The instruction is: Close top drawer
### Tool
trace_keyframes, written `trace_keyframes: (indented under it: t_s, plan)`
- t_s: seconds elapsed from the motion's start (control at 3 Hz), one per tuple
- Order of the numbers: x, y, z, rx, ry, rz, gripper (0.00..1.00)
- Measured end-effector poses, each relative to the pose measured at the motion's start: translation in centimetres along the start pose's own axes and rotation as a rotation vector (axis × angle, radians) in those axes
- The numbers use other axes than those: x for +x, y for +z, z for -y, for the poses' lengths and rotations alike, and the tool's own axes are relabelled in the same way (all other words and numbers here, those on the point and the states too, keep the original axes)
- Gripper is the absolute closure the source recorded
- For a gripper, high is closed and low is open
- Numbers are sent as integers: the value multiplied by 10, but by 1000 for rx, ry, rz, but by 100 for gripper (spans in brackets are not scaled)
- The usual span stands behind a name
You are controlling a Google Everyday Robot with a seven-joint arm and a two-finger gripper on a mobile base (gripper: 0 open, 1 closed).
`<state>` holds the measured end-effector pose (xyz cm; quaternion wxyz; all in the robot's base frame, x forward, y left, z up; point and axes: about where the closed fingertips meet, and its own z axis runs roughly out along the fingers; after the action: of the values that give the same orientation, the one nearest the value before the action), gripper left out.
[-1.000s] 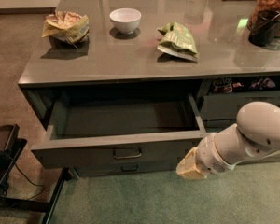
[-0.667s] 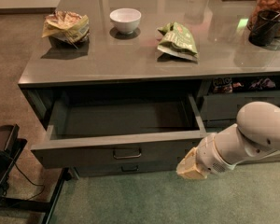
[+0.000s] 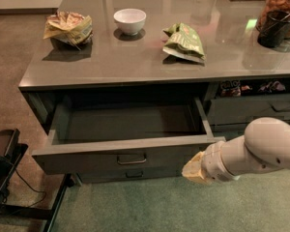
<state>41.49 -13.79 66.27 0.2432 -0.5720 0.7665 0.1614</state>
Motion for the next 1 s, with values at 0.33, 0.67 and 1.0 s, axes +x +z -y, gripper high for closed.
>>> trace_keyframes:
  t_s: [0.33,0.67,1.0]
  plan:
    - [1,13,23,130,-46,49,100]
    - [6,25,45,245,-69,118,100]
    - [8,34,60,320,-84,173,100]
